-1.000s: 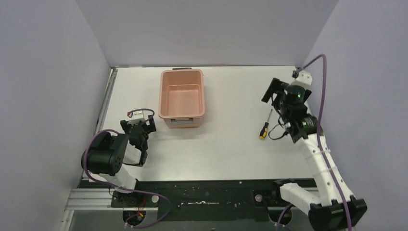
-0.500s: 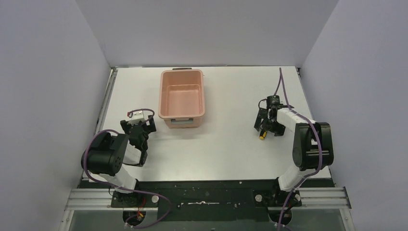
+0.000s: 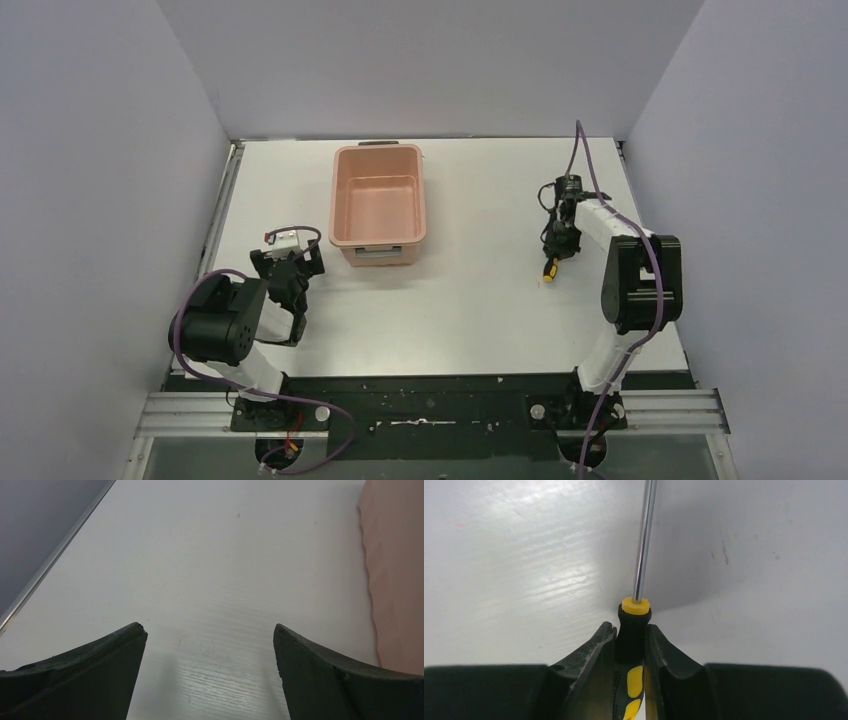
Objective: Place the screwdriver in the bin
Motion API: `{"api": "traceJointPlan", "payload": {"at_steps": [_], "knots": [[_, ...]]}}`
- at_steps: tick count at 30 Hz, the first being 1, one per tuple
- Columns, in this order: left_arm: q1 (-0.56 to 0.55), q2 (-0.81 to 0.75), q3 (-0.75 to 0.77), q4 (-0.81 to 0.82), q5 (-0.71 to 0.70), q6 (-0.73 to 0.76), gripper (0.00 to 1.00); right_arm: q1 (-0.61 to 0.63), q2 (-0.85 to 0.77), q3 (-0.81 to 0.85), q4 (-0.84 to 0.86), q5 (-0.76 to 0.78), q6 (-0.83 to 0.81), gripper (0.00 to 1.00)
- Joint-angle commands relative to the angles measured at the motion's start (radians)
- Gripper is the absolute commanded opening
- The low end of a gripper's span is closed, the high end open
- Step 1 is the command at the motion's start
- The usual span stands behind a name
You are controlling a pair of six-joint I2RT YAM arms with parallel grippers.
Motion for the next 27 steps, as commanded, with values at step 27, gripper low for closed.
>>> {"api": "traceJointPlan", "payload": {"at_steps": [27], "knots": [[0.009, -0.021, 0.023, 0.022, 0.014, -0.001, 0.97, 0.646, 0.245, 1.048, 0.032, -0.044, 0.205, 0.0]]}}
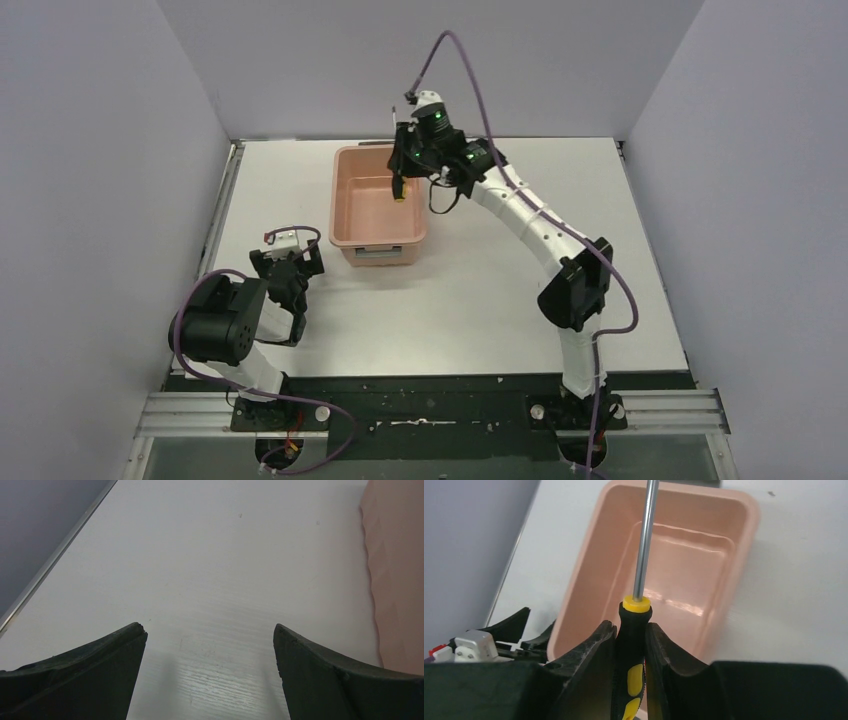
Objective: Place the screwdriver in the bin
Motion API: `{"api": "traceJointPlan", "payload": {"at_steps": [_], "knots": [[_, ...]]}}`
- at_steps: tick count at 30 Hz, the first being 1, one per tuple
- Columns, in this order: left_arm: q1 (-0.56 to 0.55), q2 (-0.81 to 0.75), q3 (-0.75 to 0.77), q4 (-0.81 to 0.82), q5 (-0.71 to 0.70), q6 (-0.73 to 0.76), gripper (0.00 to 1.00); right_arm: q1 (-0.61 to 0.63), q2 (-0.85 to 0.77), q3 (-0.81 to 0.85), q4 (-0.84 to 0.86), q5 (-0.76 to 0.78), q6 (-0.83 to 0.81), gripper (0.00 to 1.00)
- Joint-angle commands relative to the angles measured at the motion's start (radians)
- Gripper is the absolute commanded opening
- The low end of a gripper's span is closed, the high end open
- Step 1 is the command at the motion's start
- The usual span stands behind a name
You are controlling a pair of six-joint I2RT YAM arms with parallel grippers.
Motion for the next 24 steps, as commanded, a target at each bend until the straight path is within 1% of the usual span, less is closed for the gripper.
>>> {"api": "traceJointPlan", "payload": {"at_steps": [1, 7, 12, 15, 16, 18, 19, 21, 22, 23, 24], "knots": [[0.005, -0.022, 0.023, 0.022, 0.014, -0.001, 0.97, 0.065, 0.114, 0.124, 0.103, 0.071, 0.041, 0.0], [0.006, -0.021, 0.023, 0.023, 0.015, 0.0, 0.97, 0.152, 0.261, 0.122, 0.08, 0.206, 0.025, 0.0], [0.005, -0.022, 0.023, 0.021, 0.015, 0.0, 0.97, 0.173, 0.409, 0.132, 0.032, 0.217, 0.017, 0.0], [0.005, -0.021, 0.023, 0.022, 0.015, 0.0, 0.97, 0.176, 0.46, 0.134, 0.018, 0.236, 0.021, 0.0], [0.005, -0.022, 0.023, 0.021, 0.015, 0.0, 0.97, 0.178, 0.474, 0.134, 0.016, 0.243, 0.022, 0.02], [0.005, -0.021, 0.023, 0.021, 0.015, -0.001, 0.97, 0.181, 0.498, 0.134, 0.013, 0.248, 0.024, 0.07], [0.005, -0.02, 0.023, 0.021, 0.015, 0.0, 0.97, 0.181, 0.507, 0.134, 0.011, 0.252, 0.028, 0.13], [0.005, -0.021, 0.023, 0.021, 0.015, 0.0, 0.97, 0.18, 0.516, 0.134, 0.007, 0.259, 0.038, 0.29], [0.006, -0.021, 0.023, 0.022, 0.015, -0.001, 0.97, 0.181, 0.516, 0.133, 0.006, 0.268, 0.042, 0.4], [0.005, -0.02, 0.023, 0.022, 0.015, -0.001, 0.97, 0.182, 0.511, 0.132, 0.005, 0.277, 0.045, 0.46], [0.006, -0.021, 0.023, 0.021, 0.015, 0.0, 0.97, 0.182, 0.504, 0.133, 0.009, 0.283, 0.045, 0.49]]}}
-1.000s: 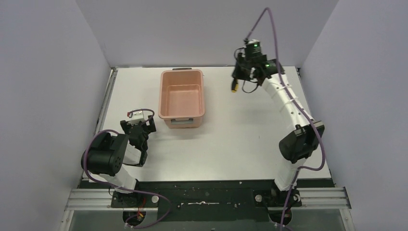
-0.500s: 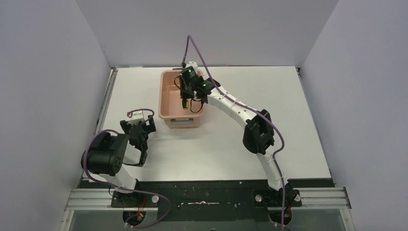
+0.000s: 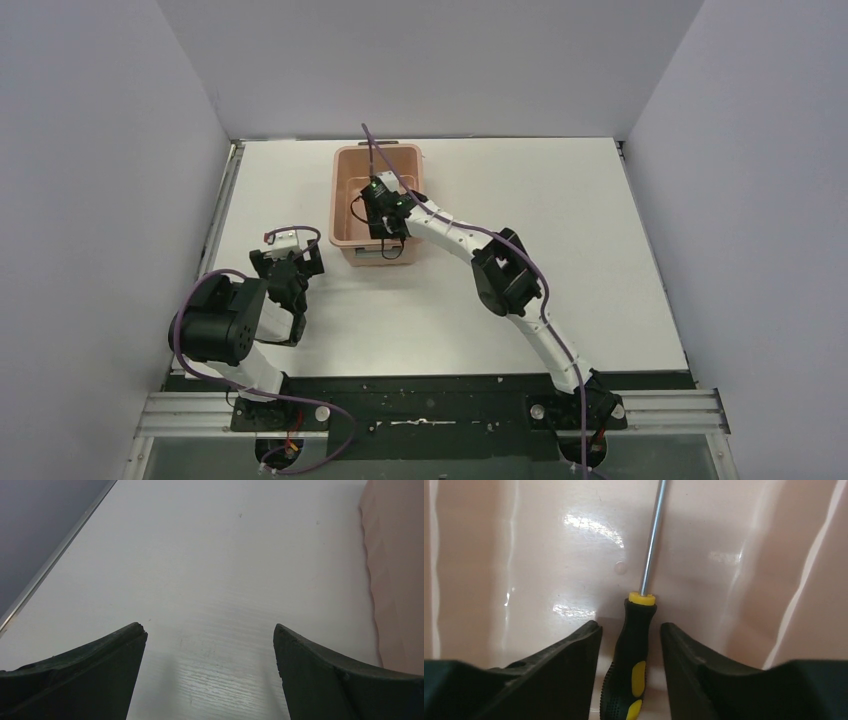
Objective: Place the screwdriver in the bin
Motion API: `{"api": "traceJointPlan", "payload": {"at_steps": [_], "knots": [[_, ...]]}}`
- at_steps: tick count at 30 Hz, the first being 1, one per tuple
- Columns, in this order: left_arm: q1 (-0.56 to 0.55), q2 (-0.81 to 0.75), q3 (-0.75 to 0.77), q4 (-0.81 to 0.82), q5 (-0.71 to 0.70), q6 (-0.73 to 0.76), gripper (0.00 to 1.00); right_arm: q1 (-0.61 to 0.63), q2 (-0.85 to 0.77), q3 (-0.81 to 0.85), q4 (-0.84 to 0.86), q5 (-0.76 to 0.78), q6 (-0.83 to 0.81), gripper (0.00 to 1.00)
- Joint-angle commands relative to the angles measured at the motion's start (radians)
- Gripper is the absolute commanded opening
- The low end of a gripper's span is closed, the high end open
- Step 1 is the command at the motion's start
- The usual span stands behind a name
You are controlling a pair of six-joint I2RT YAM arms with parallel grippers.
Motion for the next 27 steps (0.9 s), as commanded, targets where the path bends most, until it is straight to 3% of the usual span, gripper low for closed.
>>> {"api": "traceJointPlan", "payload": {"at_steps": [1, 8, 12, 21, 27], "knots": [[0.005, -0.022, 0.023, 0.021, 0.014, 0.0, 0.97, 0.003, -0.043, 0.029, 0.012, 0.069, 0.014, 0.51], [0.004, -0.022, 0.023, 0.021, 0.014, 0.0, 0.97, 0.026, -0.139, 0.104, 0.013, 0.11, -0.031, 0.68], [0.005, -0.02, 0.023, 0.022, 0.014, 0.0, 0.97, 0.035, -0.217, 0.125, 0.013, 0.105, -0.053, 0.98], [0.005, -0.021, 0.023, 0.021, 0.015, -0.001, 0.97, 0.047, -0.454, 0.073, 0.045, 0.057, -0.126, 1.0], [0.005, -0.021, 0.023, 0.021, 0.015, -0.001, 0.97, 0.026, -0.71, -0.144, 0.121, 0.12, -0.173, 1.0]]}}
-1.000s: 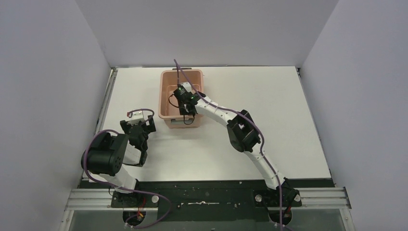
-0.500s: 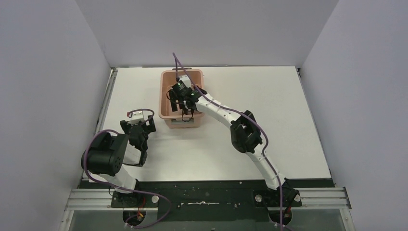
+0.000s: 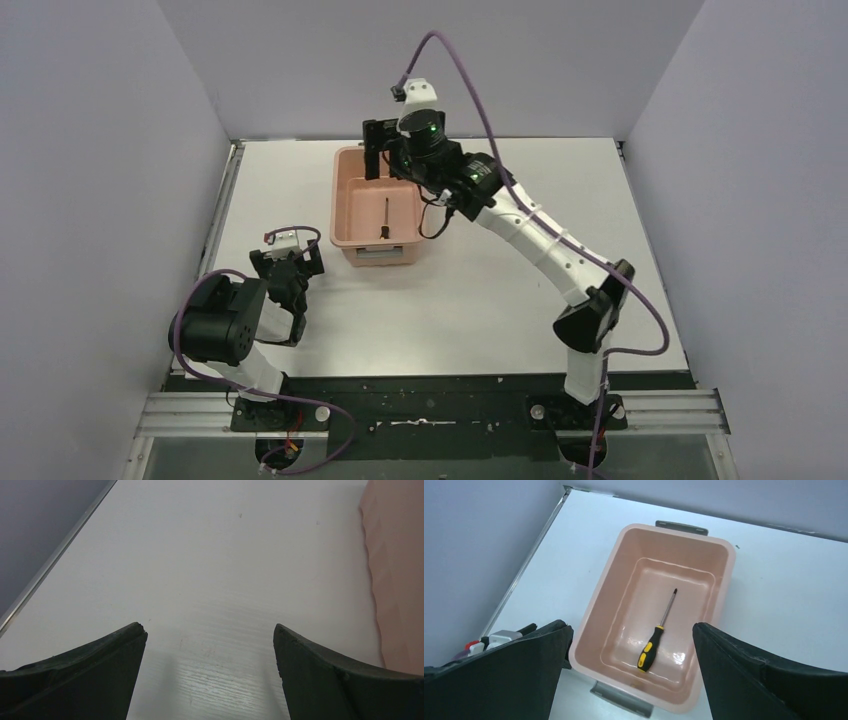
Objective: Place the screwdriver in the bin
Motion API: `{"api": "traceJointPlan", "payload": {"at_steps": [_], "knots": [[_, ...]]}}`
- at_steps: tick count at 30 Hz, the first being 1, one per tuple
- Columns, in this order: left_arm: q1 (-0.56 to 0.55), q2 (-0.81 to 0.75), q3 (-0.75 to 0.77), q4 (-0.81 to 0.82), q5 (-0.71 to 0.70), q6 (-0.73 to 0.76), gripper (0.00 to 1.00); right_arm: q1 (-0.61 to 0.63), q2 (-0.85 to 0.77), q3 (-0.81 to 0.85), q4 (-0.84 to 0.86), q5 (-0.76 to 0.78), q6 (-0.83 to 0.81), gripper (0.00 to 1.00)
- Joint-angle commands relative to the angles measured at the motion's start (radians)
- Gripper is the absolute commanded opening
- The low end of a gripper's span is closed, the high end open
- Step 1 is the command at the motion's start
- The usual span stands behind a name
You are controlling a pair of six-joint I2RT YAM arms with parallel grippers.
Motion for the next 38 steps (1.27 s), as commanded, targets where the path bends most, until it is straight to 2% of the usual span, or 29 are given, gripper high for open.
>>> {"api": "traceJointPlan", "payload": {"at_steps": [1, 8, 15, 21, 27, 38], "knots": [[0.005, -0.021, 0.023, 0.021, 0.015, -0.001, 0.97, -0.04, -0.21, -0.175, 0.076, 0.086, -0.055, 1.0], [0.005, -0.021, 0.023, 0.022, 0.016, -0.001, 0.97, -0.287, -0.539, -0.665, 0.16, 0.069, -0.069, 1.0], [0.006, -0.022, 0.023, 0.021, 0.015, 0.0, 0.97, -0.603, -0.745, -1.121, 0.277, -0.095, -0.101, 1.0], [0.006, -0.022, 0.023, 0.021, 0.016, 0.0, 0.97, -0.654, -0.804, -1.427, 0.445, -0.101, -0.073, 1.0], [0.004, -0.022, 0.023, 0.021, 0.016, 0.0, 0.97, -0.66, -0.806, -1.57, 0.557, -0.099, -0.045, 1.0], [0.004, -0.022, 0.024, 0.018, 0.018, 0.0, 0.97, -0.662, -0.792, -1.582, 0.584, -0.112, -0.033, 1.0]]}}
